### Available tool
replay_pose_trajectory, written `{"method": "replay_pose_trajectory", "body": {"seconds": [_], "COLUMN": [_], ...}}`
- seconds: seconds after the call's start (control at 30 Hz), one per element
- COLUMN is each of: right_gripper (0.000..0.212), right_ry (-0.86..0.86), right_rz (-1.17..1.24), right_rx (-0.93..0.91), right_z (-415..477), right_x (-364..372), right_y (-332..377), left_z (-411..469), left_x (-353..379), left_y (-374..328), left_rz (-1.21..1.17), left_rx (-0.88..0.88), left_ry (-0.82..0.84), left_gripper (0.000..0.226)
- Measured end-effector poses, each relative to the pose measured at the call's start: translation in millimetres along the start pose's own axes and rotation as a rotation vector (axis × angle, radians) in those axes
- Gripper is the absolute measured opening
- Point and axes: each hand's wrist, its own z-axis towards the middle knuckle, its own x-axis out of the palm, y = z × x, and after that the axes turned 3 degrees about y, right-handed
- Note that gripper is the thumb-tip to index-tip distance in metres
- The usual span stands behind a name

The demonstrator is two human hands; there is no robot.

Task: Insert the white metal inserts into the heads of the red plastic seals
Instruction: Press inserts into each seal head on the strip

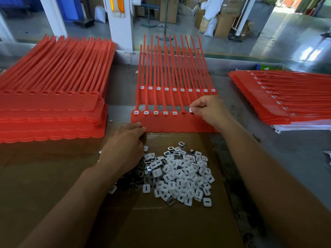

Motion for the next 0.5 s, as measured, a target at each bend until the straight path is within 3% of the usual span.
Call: {"method": "replay_pose_trajectory", "body": {"seconds": [0.5], "right_gripper": [0.003], "right_ry": [0.026], "right_rz": [-0.084], "right_rx": [-0.003], "right_z": [9], "right_x": [18], "right_y": [1], "left_z": [0], "left_x": [-1], "left_y": [-1], "left_rz": [0.012], "left_rx": [-0.003], "left_ry": [0.005], "left_gripper": [0.046]}}
